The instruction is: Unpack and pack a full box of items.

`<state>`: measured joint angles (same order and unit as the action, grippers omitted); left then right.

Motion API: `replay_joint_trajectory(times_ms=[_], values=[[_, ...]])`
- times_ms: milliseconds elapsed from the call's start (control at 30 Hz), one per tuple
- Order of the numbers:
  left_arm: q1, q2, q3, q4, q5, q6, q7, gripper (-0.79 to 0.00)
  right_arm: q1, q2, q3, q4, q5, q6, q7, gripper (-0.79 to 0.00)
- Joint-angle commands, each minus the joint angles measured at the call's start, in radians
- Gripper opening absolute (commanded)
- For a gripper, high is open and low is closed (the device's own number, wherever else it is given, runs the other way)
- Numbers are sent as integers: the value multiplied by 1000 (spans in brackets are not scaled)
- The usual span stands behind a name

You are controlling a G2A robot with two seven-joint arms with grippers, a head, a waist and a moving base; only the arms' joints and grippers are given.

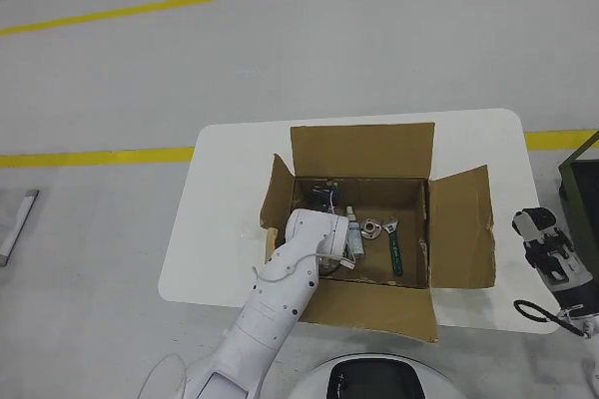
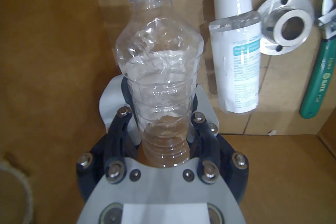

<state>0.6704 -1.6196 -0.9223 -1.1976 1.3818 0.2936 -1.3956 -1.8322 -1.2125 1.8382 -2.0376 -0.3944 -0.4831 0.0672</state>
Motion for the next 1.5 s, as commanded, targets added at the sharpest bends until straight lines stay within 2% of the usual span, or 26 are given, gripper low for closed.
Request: replay_joint_trajectory(times_ms=[0,167,267,367,400,433,467,500,633,800,1100,1267,1467], values=[[6,2,-8,-29,4,-5,-15,-785,6,3,1,11,38,-10,46,-523],[25,8,-38,-123,8,-25,-67,-785,31,9,-17,49,160,-28,173,-486],[41,12,-53,-191,13,-42,-104,-785,50,14,-30,68,183,-25,250,-449],[54,14,-60,-264,21,-62,-136,-785,66,17,-37,83,180,-6,282,-462],[58,15,-63,-285,25,-68,-140,-785,71,17,-38,84,176,-1,282,-483],[61,16,-67,-311,22,-71,-140,-785,75,17,-43,89,180,-1,284,-566],[65,16,-72,-330,18,-72,-140,-785,79,18,-47,95,180,1,287,-739],[68,17,-76,-346,17,-75,-140,-785,83,18,-49,101,176,4,290,-785],[66,20,-86,-404,20,-90,-140,-785,99,18,-64,129,178,13,288,-785],[50,24,-124,-459,-11,-91,-140,-785,98,14,-53,145,191,30,205,-785],[-5,37,-224,-504,8,-73,-140,-785,72,12,-15,138,189,40,142,-785],[-29,44,-270,-510,47,-63,-140,-785,64,15,9,133,170,50,167,-785],[-46,50,-300,-452,117,-59,-138,-785,61,17,18,125,169,47,179,-785]])
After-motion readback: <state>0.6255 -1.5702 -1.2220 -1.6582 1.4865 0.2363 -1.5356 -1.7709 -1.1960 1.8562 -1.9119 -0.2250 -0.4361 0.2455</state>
